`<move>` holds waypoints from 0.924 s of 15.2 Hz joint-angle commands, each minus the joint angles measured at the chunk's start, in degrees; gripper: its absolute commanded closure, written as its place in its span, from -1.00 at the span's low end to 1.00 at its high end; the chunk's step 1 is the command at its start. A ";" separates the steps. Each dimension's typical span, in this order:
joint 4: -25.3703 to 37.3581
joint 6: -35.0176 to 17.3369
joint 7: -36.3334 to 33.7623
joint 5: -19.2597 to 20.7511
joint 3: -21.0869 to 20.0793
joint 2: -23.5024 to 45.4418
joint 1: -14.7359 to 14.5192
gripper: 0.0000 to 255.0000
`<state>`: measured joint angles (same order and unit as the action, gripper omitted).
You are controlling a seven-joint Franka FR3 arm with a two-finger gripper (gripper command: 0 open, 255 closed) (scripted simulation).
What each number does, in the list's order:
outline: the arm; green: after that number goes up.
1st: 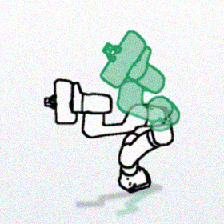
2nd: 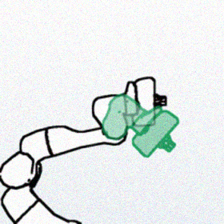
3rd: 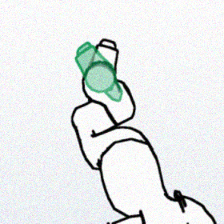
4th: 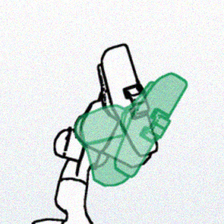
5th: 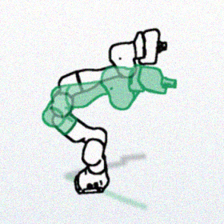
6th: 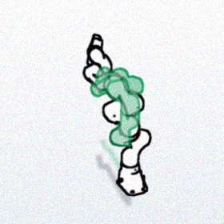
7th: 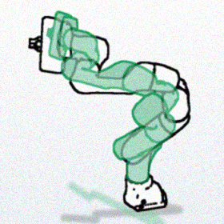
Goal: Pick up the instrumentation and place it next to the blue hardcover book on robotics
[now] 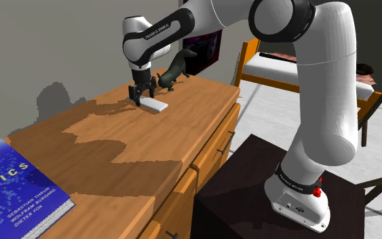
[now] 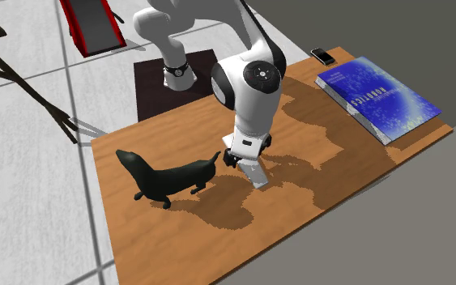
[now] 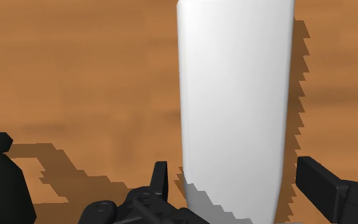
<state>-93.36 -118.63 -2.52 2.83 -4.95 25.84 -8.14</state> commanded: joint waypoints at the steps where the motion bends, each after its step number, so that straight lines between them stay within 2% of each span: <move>1: -0.01 -0.01 0.00 0.00 0.00 0.00 0.00 1.00; 10: 0.00 -0.01 0.00 0.00 0.00 0.00 0.00 1.00; 14: 1.47 2.57 0.10 -0.13 -0.06 -1.11 0.02 1.00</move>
<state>-92.17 -116.66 -2.45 2.73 -5.00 25.05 -8.13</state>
